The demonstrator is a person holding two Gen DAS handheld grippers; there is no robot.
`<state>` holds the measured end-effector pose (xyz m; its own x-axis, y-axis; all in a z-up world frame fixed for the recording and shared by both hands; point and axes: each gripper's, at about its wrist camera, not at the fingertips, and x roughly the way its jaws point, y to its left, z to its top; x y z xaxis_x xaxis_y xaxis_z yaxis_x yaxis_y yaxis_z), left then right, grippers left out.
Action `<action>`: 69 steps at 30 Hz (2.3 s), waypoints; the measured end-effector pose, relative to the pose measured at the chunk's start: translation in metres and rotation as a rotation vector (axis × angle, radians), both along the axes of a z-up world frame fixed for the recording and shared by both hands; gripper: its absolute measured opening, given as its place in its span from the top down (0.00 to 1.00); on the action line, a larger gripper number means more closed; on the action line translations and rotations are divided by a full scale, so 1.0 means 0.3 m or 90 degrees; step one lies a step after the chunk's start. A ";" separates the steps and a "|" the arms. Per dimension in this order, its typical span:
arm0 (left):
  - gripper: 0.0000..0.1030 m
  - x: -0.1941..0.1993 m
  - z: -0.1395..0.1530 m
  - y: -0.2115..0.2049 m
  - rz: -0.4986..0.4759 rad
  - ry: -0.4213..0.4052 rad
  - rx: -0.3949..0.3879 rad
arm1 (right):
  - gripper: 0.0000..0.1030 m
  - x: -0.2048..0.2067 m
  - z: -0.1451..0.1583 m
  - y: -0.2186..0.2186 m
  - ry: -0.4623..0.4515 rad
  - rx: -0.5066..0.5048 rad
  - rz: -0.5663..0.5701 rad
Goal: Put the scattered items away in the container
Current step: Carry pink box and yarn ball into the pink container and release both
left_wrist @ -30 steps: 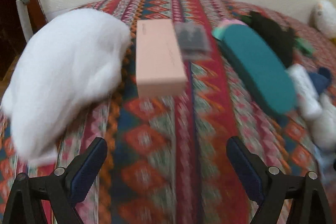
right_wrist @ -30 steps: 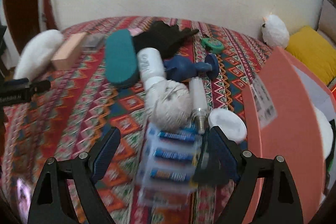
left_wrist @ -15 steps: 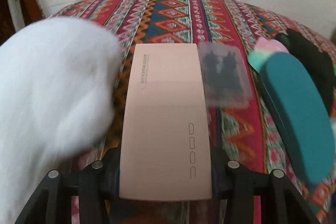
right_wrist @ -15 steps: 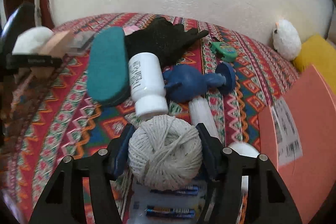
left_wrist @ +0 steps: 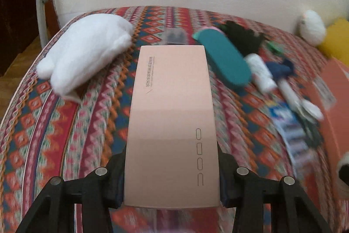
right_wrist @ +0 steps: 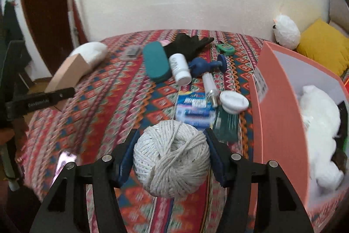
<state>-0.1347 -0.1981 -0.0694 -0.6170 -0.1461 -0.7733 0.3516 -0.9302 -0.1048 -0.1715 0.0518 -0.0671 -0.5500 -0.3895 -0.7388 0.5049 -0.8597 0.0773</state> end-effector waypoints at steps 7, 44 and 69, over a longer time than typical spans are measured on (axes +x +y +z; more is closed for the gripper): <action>0.50 0.172 0.026 0.223 -0.052 0.014 0.011 | 0.39 0.292 0.042 0.111 0.014 -0.004 0.009; 0.50 0.181 0.489 1.354 -0.390 0.144 -0.067 | 0.39 0.617 0.390 1.214 0.174 -0.138 -0.305; 0.50 -0.522 0.187 1.298 -0.353 0.022 -0.037 | 0.39 -0.316 0.176 1.143 0.077 -0.093 -0.238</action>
